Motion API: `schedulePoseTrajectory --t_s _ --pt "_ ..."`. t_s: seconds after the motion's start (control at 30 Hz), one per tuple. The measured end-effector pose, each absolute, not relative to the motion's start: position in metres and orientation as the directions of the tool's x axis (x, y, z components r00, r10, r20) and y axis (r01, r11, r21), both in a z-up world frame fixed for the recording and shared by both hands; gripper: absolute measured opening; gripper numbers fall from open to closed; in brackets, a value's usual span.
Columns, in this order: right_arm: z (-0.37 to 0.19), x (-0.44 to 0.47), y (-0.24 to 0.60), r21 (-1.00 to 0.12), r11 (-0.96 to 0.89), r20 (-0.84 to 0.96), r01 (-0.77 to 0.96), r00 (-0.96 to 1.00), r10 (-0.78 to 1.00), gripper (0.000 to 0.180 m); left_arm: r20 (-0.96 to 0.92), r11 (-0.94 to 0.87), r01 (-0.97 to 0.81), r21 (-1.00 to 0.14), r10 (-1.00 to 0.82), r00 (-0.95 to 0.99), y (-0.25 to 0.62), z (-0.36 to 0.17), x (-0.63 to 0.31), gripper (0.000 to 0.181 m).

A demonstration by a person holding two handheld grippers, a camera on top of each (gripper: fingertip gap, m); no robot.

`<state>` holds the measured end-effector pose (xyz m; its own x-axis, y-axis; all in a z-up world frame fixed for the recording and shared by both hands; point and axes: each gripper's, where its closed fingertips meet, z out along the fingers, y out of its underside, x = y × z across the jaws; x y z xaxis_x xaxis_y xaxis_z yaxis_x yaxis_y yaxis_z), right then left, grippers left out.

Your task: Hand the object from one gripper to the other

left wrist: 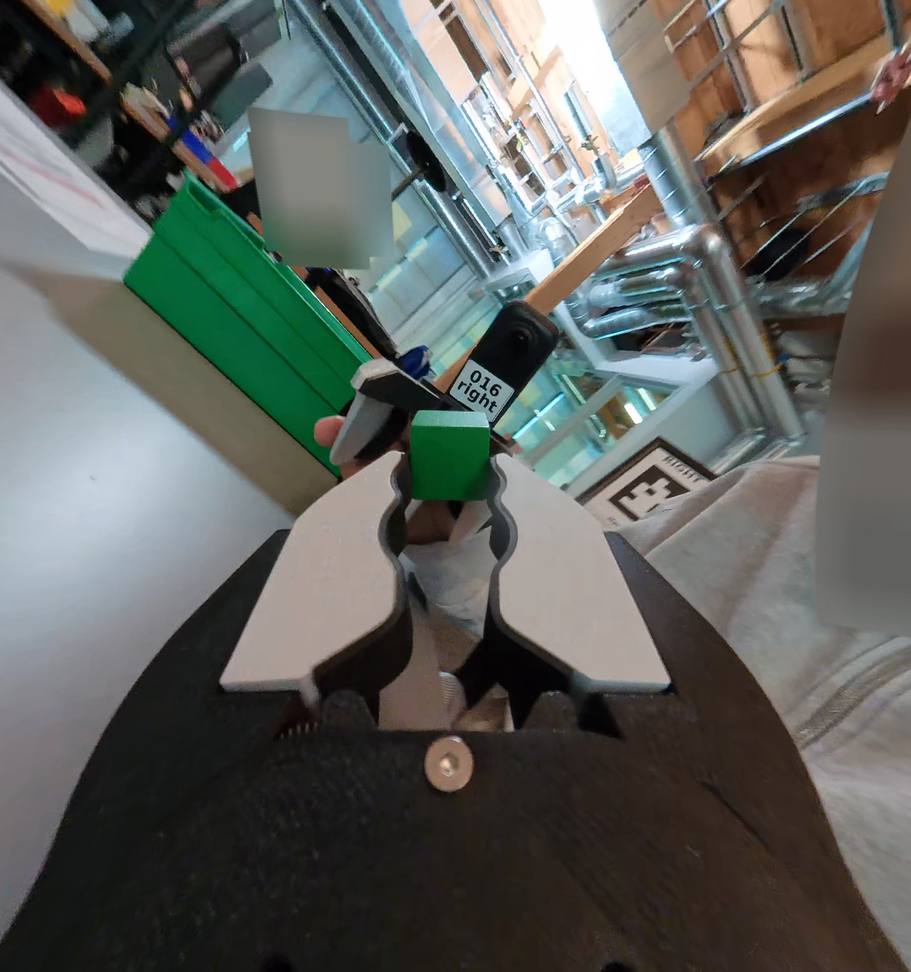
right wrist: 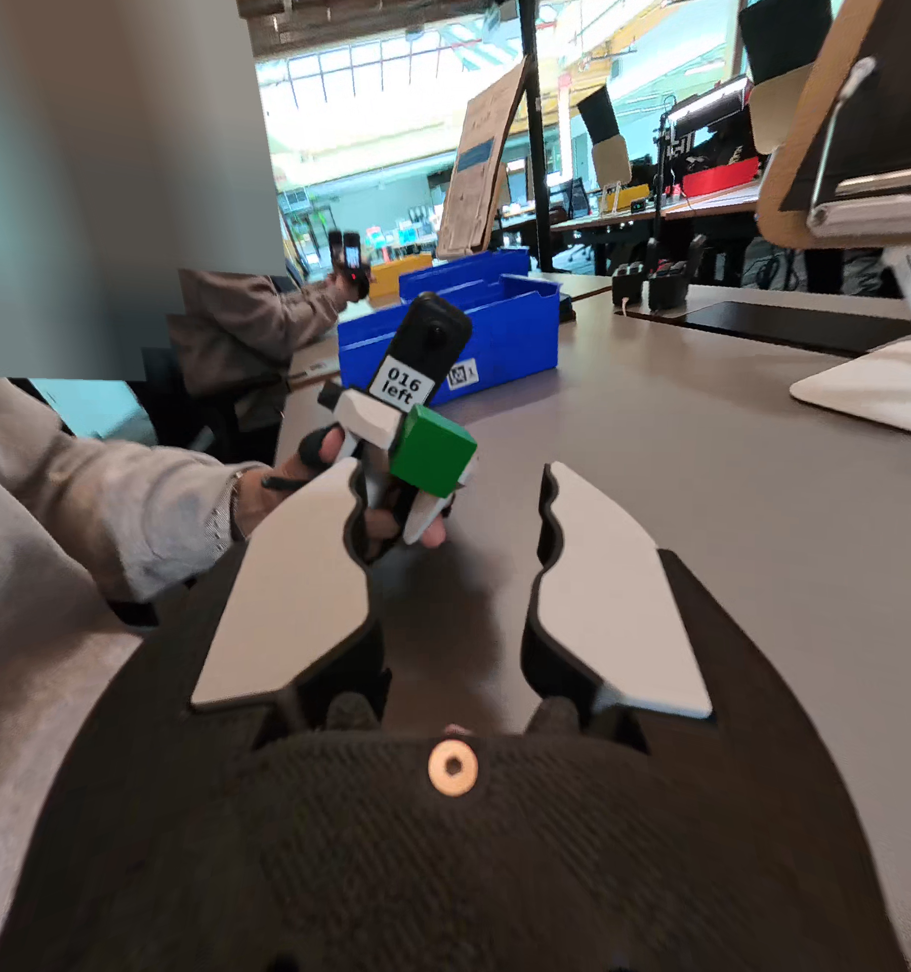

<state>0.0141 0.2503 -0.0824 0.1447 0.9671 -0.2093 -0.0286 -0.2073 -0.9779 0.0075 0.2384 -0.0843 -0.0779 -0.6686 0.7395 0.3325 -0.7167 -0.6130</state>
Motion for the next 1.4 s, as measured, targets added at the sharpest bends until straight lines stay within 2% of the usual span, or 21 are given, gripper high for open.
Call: schedulePoseTrajectory --t_s 0.03,0.13,0.23,0.4,0.53,0.83,0.97,1.1,1.23,1.4 --pt "-0.079 0.016 0.252 -0.967 -0.247 -0.253 -0.056 0.135 0.958 0.062 0.714 -0.684 0.34 -0.645 -0.698 -0.051 0.239 -0.083 0.007 0.027" --pt "-0.075 0.02 0.252 -0.926 -0.364 -0.373 -0.102 0.081 0.924 0.052 0.65 -0.61 0.349 -0.711 -0.76 -0.003 0.237 -0.079 0.008 0.026" --pt "-0.074 0.02 0.249 -0.89 -0.442 -0.447 -0.108 0.027 0.894 0.05 0.63 -0.59 0.338 -0.733 -0.777 0.009 0.235 -0.081 0.012 0.027" --pt "-0.076 0.015 0.243 -0.881 -0.466 -0.468 -0.084 -0.003 0.884 0.046 0.587 -0.545 0.332 -0.77 -0.809 0.034 0.231 -0.081 0.019 0.027" --pt "-0.078 0.013 0.238 -0.882 -0.468 -0.467 -0.056 -0.025 0.884 0.027 0.548 -0.501 0.312 -0.807 -0.833 0.079 0.23 -0.083 0.022 0.027" --pt "-0.073 0.015 0.239 -0.854 -0.514 -0.512 -0.076 -0.047 0.858 0.026 0.557 -0.512 0.308 -0.802 -0.827 0.075 0.229 -0.083 0.022 0.03" --pt "-0.066 0.023 0.246 -0.775 -0.617 -0.608 -0.138 -0.103 0.787 0.026 0.557 -0.491 0.35 -0.798 -0.822 0.116 0.237 -0.081 0.016 0.046" --pt "-0.071 0.023 0.247 -0.629 -0.772 -0.748 -0.095 -0.199 0.633 0.026 0.408 -0.333 0.295 -0.896 -0.88 0.244 0.238 -0.078 0.012 0.058" --pt "-0.079 0.012 0.234 -0.541 -0.841 -0.817 0.023 -0.251 0.518 0.026 0.138 -0.096 0.139 -0.986 -0.932 0.335 0.228 -0.077 0.014 0.045" --pt "-0.083 0.01 0.229 -0.452 -0.888 -0.866 0.087 -0.284 0.412 0.026 0.029 -0.031 0.0 -1.0 -0.943 0.333 0.221 -0.091 0.023 0.033"
